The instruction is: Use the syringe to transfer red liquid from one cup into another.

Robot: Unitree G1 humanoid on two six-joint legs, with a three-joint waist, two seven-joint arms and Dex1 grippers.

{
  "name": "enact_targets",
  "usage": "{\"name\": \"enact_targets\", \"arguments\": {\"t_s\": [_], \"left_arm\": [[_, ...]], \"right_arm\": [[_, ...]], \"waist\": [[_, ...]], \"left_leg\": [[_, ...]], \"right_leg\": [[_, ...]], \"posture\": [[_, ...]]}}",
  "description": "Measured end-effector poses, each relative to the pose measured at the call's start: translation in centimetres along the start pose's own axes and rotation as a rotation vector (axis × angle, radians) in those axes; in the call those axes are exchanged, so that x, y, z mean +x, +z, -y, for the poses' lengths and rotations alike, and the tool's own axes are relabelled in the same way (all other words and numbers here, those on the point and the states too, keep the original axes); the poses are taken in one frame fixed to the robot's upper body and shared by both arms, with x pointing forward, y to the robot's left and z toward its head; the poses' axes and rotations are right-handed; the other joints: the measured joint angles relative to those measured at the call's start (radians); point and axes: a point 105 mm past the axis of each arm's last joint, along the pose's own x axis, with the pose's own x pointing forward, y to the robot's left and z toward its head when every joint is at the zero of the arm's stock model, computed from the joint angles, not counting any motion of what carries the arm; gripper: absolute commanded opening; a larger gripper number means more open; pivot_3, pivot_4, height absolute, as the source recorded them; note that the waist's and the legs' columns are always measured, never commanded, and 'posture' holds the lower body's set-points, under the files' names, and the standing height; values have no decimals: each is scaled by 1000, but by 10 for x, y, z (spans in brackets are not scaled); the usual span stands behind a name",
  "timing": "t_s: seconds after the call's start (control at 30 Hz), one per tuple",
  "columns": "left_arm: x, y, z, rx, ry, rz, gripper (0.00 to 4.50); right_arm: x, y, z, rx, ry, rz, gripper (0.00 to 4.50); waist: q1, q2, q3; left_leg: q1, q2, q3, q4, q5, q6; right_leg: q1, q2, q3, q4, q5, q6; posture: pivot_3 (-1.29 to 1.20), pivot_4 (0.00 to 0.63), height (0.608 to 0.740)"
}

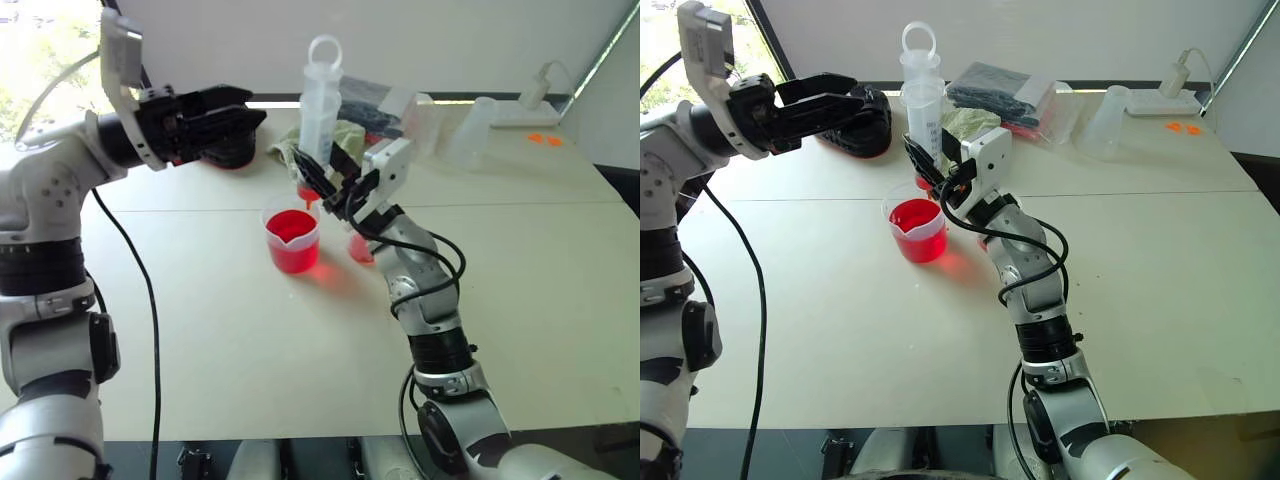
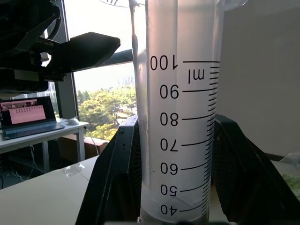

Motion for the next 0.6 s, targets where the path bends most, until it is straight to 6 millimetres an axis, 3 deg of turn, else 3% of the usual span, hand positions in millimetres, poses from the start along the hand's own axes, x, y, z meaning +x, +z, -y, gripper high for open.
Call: {"name": "enact_targets", "arguments": {"t_s": [0.3, 0.6], "left_arm": [[15, -10, -5, -36, -46, 21, 3126], [35, -13, -6, -39, -119, 28, 3126]], "right_arm": [[-24, 49, 53, -150, -140, 10, 1401], [-47, 35, 70, -159, -224, -63, 1401]], "waist": [[4, 0, 0], [1, 0, 0]], "left_leg": [[0, 0, 0, 0, 0, 0], [0, 0, 1, -1, 0, 0]], "right_leg": [[0, 0, 0, -1, 0, 0], [0, 0, 1, -1, 0, 0]], "posture": [[0, 150, 711], [0, 150, 711]]}}
